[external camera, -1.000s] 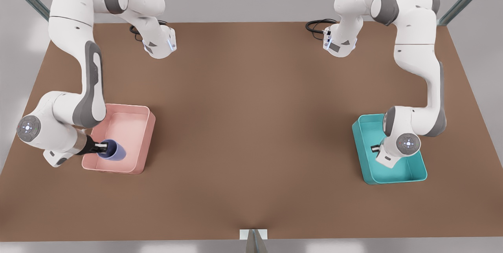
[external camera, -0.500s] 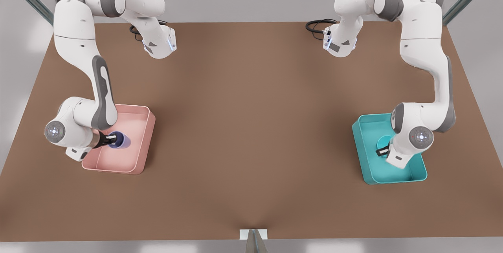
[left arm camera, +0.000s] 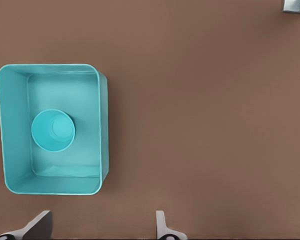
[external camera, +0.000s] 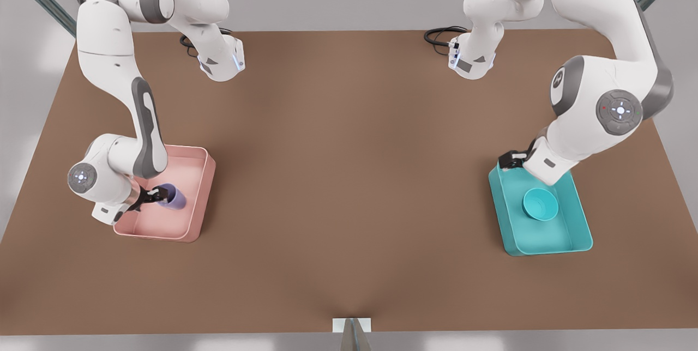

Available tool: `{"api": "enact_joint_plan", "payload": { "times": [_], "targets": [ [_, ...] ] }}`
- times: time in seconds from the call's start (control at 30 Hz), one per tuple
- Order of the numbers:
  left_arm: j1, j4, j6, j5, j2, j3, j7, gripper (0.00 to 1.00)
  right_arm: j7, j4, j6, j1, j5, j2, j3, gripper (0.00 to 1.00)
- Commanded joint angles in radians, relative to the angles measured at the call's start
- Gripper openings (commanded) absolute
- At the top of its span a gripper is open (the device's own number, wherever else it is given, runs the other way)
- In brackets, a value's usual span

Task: Put the bowls and cups in different boxes

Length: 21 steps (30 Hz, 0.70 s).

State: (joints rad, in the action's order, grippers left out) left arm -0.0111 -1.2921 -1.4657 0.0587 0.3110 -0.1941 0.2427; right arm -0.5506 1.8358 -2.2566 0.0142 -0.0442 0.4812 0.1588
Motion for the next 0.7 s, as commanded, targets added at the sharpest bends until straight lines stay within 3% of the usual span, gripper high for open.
{"api": "enact_joint_plan", "payload": {
  "times": [0.0, 0.17, 0.4, 0.43, 0.47, 0.5, 0.67],
  "targets": [
    [0.002, 0.002, 0.162, -0.007, -0.001, -0.011, -0.143, 1.00, -0.129, -0.004, 0.043, 0.000, -0.023, -0.015, -0.001, 1.00],
    [0.005, 0.004, 0.159, -0.007, -0.001, -0.010, -0.143, 1.00, -0.132, -0.020, 0.210, 0.001, -0.037, -0.121, -0.001, 1.00],
    [0.006, 0.002, 0.159, -0.007, -0.001, -0.007, -0.143, 1.00, 0.552, -0.596, 0.962, -0.175, -0.043, -0.112, 0.008, 1.00],
    [0.006, 0.002, 0.160, -0.007, -0.001, -0.007, -0.143, 1.00, 0.566, -0.606, 0.970, -0.148, 0.000, -0.142, -0.018, 1.00],
    [0.006, 0.002, 0.159, -0.007, -0.001, -0.007, -0.143, 1.00, 0.568, -0.529, 0.941, -0.045, 0.052, -0.234, -0.140, 1.00],
    [0.006, 0.002, 0.159, -0.007, 0.000, -0.007, -0.143, 1.00, 0.569, -0.443, 0.896, -0.013, 0.064, -0.302, -0.173, 1.00],
    [0.006, 0.002, 0.159, -0.005, 0.002, -0.007, -0.143, 1.00, 0.569, -0.418, 0.891, -0.013, 0.058, -0.325, -0.171, 1.00]
  ]
}}
